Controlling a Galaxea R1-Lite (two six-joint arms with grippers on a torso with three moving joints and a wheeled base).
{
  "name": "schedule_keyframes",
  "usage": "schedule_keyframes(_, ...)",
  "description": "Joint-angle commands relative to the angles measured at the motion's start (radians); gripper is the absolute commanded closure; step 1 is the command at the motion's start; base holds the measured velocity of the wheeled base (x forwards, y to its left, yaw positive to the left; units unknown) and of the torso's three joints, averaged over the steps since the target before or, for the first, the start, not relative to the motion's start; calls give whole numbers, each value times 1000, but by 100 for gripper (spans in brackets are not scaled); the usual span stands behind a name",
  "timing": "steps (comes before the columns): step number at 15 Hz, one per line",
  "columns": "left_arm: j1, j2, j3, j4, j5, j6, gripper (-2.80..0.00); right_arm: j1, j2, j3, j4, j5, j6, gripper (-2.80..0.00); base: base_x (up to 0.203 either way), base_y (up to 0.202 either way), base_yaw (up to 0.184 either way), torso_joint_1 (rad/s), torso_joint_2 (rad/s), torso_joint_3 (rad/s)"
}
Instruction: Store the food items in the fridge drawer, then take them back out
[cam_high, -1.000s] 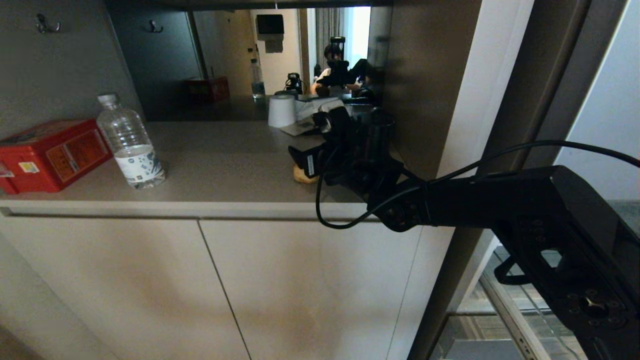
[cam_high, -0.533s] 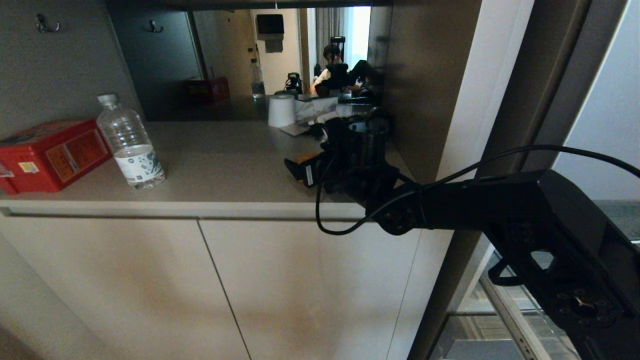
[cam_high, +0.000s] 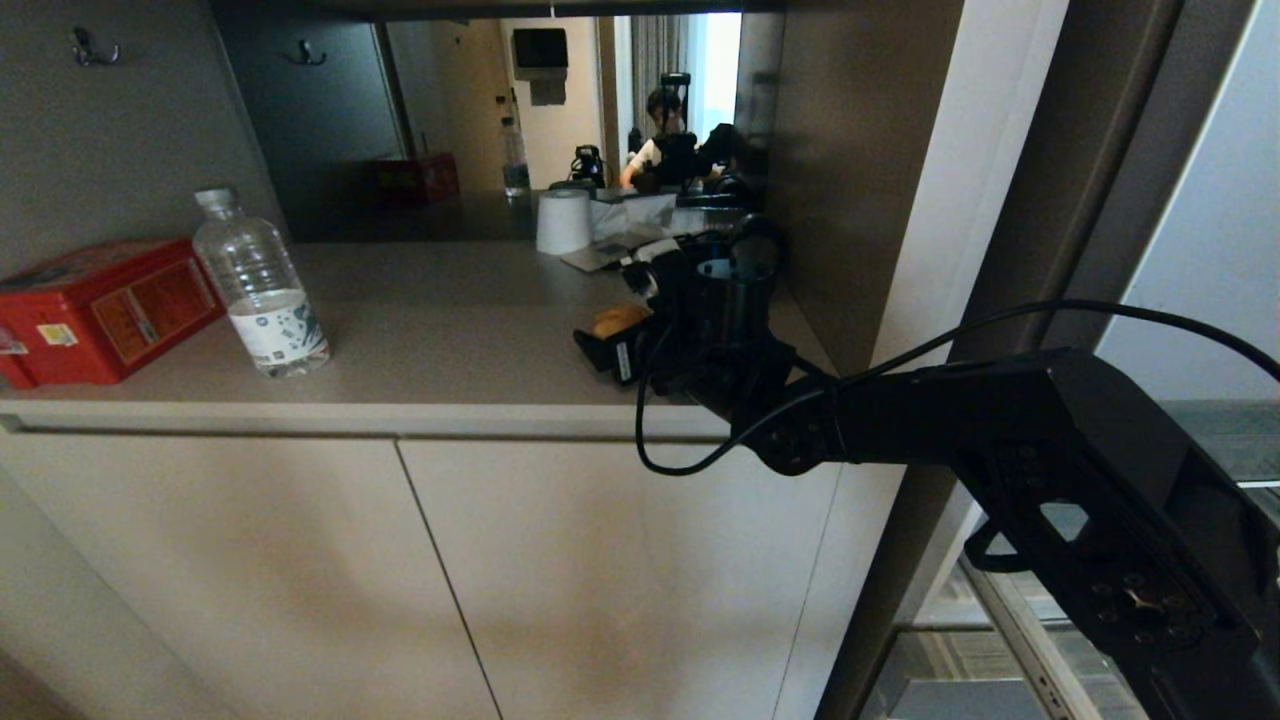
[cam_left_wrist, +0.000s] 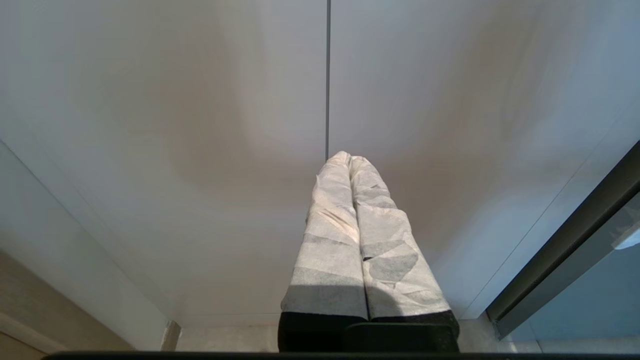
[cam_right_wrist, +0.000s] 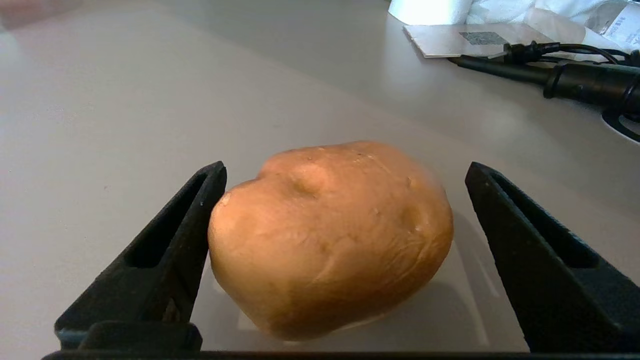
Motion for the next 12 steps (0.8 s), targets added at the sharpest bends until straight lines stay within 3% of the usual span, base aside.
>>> schedule_keyframes(1,0,0,0,1,0,0,0,-2,1,0,-4,-1,-1,0,0,0,0,0,0,0)
schedule_keyframes(12,0,0,0,1,0,-1,0,-2,-64,20,-2,-12,4,0,0,0,0,0,0,0)
